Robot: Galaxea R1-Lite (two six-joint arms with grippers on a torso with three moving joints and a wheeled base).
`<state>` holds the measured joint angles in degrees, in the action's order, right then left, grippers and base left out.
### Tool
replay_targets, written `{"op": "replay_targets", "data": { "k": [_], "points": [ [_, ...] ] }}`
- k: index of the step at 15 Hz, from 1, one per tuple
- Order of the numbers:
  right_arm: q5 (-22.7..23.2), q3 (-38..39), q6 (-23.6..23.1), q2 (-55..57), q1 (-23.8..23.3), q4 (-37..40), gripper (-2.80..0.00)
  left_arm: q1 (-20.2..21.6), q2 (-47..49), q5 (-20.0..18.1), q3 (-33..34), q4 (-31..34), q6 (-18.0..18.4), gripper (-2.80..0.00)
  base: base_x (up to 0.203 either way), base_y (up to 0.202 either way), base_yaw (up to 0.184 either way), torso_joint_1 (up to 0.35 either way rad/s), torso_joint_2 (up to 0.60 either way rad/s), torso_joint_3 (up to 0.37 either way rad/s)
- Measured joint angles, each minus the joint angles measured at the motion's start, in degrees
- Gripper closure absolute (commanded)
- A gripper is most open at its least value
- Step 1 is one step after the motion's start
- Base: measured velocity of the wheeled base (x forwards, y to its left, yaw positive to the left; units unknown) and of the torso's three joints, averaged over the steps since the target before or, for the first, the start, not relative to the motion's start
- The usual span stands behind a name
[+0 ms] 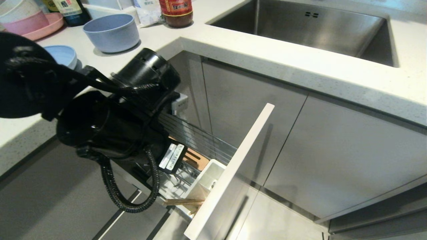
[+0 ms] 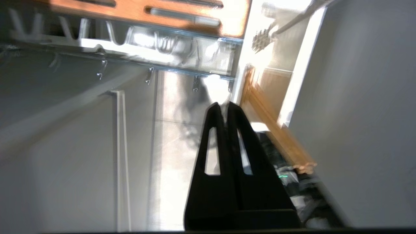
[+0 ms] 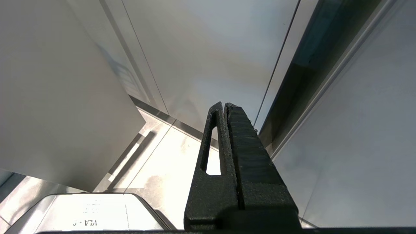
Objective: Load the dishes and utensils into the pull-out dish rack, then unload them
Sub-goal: Pick up the spoon and place it in the cupboard
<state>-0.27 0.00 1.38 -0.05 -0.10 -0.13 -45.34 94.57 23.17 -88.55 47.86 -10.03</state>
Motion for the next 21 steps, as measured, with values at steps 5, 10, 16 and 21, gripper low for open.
{"op": "replay_targets", "data": {
  "k": [5,10,16,21],
  "points": [
    [0.0,0.0,0.0,0.0,0.0,0.0,0.0,0.8,-8.0,1.2,-1.4,-2.8,-4.5,0.0,0.0,0.0,0.0,0.0,0.0,0.0],
    [0.0,0.0,0.0,0.0,0.0,0.0,0.0,10.5,-16.8,1.1,-2.2,-8.5,-4.7,0.0,0.0,0.0,0.0,0.0,0.0,0.0],
    [0.0,0.0,0.0,0.0,0.0,0.0,0.0,27.4,-26.9,-1.4,-2.1,-12.1,-2.6,0.0,0.0,0.0,0.0,0.0,0.0,0.0],
    [0.0,0.0,0.0,0.0,0.0,0.0,0.0,49.2,-31.9,-8.2,-4.0,-12.4,0.1,0.0,0.0,0.0,0.0,0.0,0.0,0.0]
  ]
}}
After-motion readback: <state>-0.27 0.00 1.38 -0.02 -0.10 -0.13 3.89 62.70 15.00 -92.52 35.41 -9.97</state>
